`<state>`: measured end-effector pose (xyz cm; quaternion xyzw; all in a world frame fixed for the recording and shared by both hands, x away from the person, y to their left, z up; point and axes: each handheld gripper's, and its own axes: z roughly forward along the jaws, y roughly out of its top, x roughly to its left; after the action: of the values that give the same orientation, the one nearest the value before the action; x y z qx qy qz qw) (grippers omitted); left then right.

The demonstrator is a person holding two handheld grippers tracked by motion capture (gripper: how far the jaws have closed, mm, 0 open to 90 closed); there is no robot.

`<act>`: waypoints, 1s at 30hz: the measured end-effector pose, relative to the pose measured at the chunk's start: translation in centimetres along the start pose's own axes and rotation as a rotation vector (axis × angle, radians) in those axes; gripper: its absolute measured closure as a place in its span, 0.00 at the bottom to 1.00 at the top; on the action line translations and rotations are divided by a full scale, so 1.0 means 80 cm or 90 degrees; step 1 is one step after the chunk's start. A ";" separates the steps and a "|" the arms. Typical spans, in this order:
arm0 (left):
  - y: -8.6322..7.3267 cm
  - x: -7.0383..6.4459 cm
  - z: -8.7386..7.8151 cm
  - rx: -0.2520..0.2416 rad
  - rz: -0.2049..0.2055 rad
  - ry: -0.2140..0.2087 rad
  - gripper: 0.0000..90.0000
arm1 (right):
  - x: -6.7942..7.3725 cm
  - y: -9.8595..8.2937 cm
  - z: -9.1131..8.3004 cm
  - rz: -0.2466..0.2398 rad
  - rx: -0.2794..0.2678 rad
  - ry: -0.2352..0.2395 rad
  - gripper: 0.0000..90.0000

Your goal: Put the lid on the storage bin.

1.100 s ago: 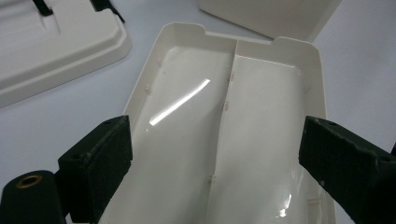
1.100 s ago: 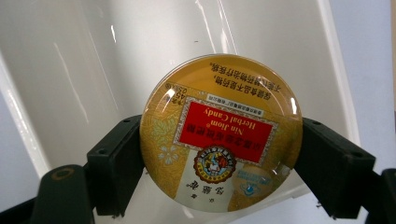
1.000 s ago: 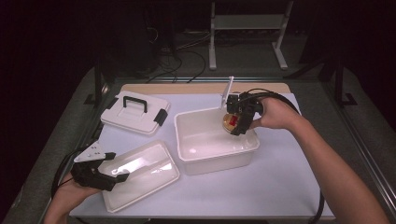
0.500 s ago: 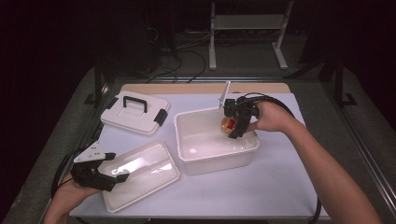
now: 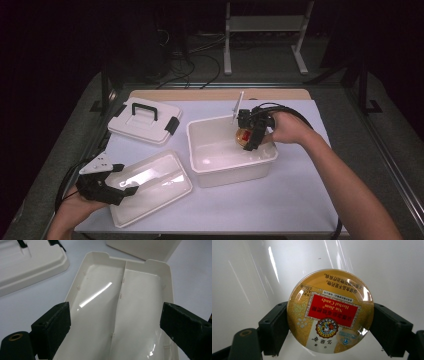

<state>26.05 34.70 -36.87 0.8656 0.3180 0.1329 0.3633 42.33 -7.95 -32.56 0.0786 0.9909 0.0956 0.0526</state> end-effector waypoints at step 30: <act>-0.001 0.000 0.002 0.002 -0.002 -0.003 0.10 | 0.001 -0.005 0.035 0.002 0.021 0.012 0.22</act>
<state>26.09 34.61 -37.03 0.8660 0.3186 0.1300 0.3627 42.56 -7.80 -35.34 0.0803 0.9926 0.0803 0.0419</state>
